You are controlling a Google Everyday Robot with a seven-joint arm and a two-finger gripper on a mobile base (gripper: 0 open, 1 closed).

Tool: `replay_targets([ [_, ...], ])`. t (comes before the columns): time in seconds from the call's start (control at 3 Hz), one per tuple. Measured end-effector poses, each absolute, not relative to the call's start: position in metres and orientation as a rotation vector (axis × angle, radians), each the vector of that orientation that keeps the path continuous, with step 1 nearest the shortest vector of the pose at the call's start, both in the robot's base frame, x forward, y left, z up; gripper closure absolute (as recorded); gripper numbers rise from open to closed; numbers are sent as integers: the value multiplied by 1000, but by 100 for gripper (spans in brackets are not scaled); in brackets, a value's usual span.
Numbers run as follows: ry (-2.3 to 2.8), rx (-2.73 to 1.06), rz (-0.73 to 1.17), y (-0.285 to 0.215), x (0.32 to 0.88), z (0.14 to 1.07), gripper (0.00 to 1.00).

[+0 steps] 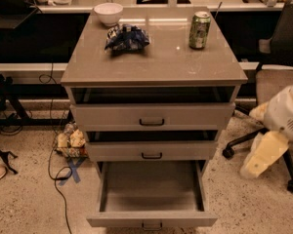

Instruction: Close bottom drawer

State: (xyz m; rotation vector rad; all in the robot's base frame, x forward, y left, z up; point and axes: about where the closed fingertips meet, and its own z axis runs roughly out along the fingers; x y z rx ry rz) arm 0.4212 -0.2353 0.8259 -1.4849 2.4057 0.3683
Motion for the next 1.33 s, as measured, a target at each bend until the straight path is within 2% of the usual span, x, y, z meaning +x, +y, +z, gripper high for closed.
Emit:
replay_targets([
  [0.67,2524,-1298,925,-181,370,634,0],
  [1.33,2536,-1296,961,-179,364,622,0],
])
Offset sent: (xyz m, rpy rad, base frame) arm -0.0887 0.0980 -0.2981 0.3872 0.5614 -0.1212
